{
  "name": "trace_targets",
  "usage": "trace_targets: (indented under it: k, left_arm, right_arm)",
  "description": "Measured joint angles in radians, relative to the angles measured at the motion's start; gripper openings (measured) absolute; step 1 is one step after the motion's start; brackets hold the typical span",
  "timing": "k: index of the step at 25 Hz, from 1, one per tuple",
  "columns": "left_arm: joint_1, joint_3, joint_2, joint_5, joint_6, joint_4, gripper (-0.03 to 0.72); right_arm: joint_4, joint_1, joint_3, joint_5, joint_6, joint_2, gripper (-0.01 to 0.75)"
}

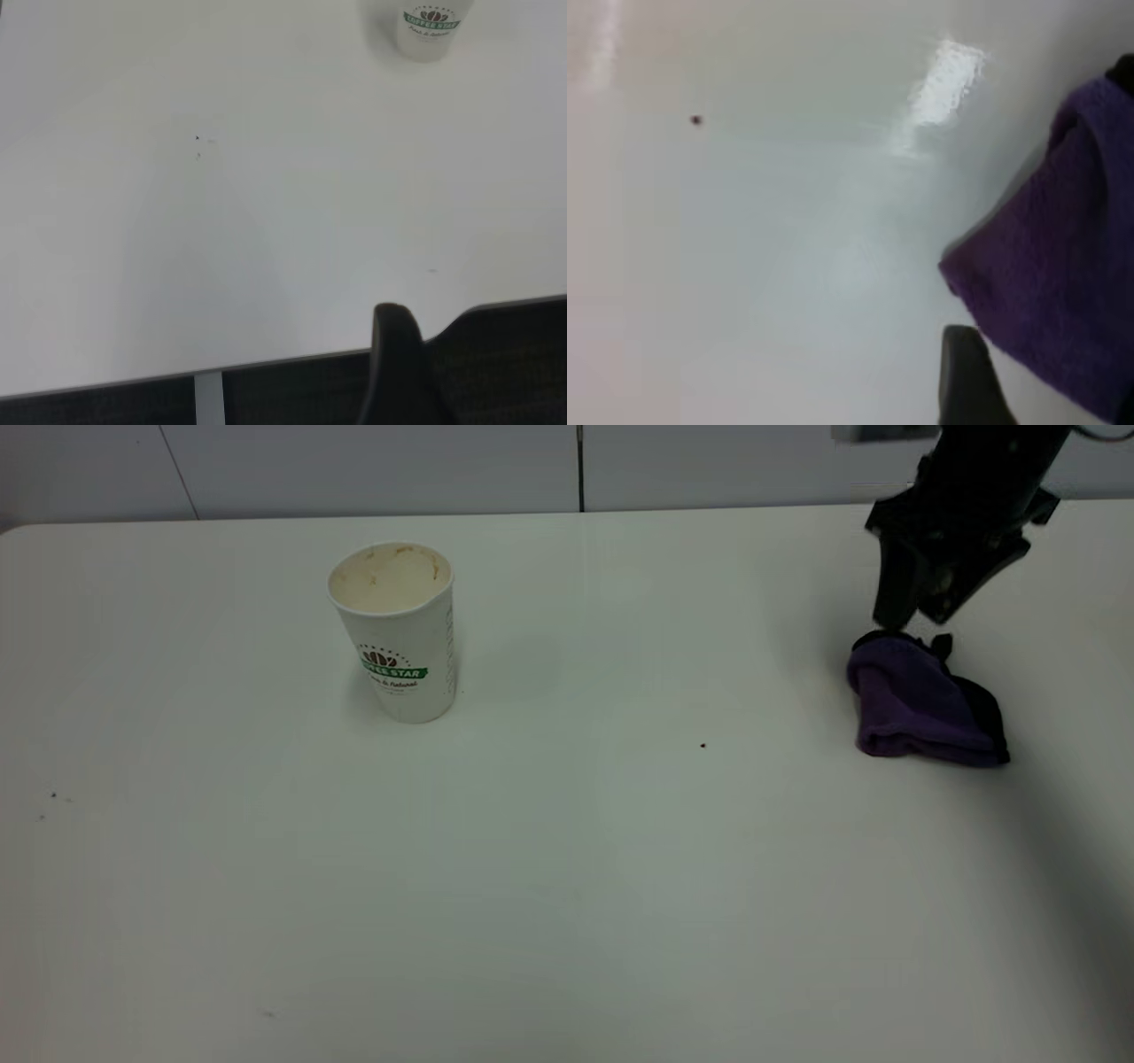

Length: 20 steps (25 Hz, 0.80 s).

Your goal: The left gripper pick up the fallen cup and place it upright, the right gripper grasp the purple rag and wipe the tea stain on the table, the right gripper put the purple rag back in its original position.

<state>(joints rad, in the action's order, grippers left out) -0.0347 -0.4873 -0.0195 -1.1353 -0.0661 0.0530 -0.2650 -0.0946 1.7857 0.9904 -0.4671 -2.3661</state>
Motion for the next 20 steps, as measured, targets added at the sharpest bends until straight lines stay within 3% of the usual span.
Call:
trace_targets:
  k: [5, 10, 20]
  left_arm:
    - [0.0, 0.0, 0.0, 0.0, 0.0, 0.0, 0.489]
    - [0.0, 0.0, 0.0, 0.0, 0.0, 0.0, 0.489]
    - [0.0, 0.0, 0.0, 0.0, 0.0, 0.0, 0.489]
  right_arm:
    - [-0.06, 0.001, -0.001, 0.183, 0.027, 0.168, 0.476]
    - [-0.066, 0.001, -0.054, 0.213, 0.109, 0.313, 0.442]
    - [0.02, 0.0, -0.581, 0.22, 0.178, 0.789, 0.434]
